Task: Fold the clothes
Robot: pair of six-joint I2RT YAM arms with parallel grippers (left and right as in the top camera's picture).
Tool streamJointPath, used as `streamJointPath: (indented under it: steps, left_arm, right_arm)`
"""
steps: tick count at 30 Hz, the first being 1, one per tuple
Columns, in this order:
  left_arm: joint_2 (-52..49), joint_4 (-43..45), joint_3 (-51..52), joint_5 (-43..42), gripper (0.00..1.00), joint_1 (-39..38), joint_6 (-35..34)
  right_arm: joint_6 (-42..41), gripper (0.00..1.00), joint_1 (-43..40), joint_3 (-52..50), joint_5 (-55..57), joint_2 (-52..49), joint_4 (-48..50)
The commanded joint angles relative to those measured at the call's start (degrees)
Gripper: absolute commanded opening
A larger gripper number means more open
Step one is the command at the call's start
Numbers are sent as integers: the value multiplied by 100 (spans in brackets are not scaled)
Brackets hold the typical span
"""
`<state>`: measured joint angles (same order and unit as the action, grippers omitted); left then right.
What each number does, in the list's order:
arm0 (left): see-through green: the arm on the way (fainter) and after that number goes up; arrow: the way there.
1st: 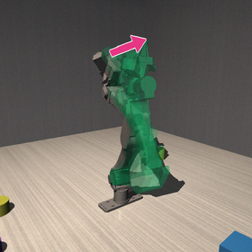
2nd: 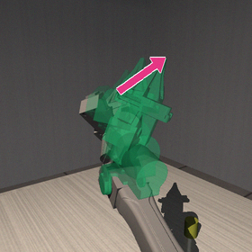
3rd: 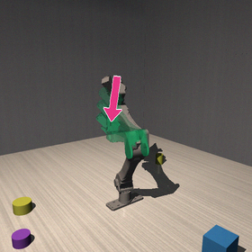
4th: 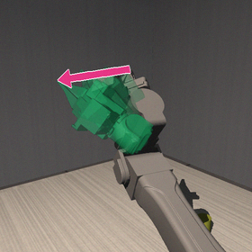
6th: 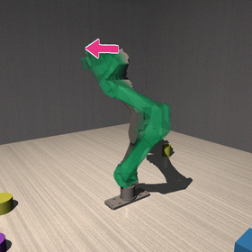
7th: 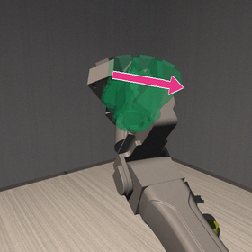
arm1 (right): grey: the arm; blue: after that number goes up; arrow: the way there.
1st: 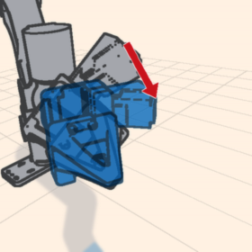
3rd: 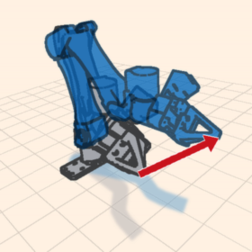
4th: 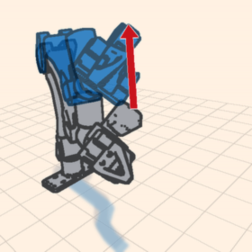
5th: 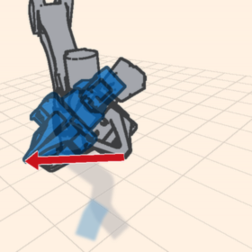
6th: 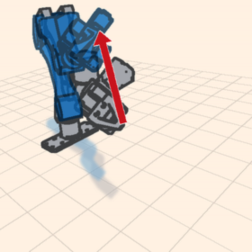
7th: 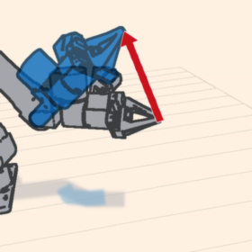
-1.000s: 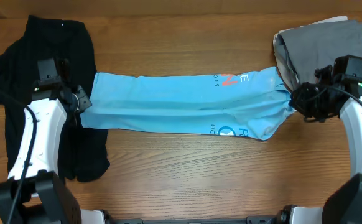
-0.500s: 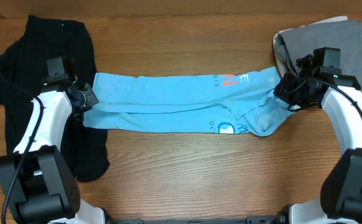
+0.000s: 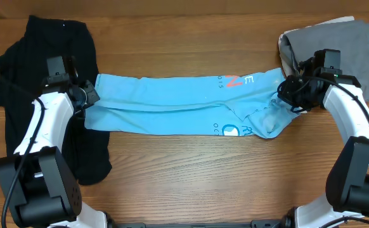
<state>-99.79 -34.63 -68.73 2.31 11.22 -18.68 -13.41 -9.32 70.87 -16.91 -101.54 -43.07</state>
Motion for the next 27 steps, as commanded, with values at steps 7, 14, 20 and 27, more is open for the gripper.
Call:
streamJointPath:
  steps: [7,14,20,27]
  left_arm:
    - [-39,-321,-457,-354,92,22,503]
    - [-39,-1572,-1200,-1606,100,433,1040]
    - [-254,-1325,-745,-2070,100,492,1335]
    - [-1067,-949,-638,-2430,96,492,1700]
  right_arm:
    - [-4,82,-11,505,-249,216,-472]
    - [350,82,22,1252,-238,957,-1674]
    - [494,83,35,1220,-208,1119,-2151]
    - [494,83,37,1180,-203,1119,-2240]
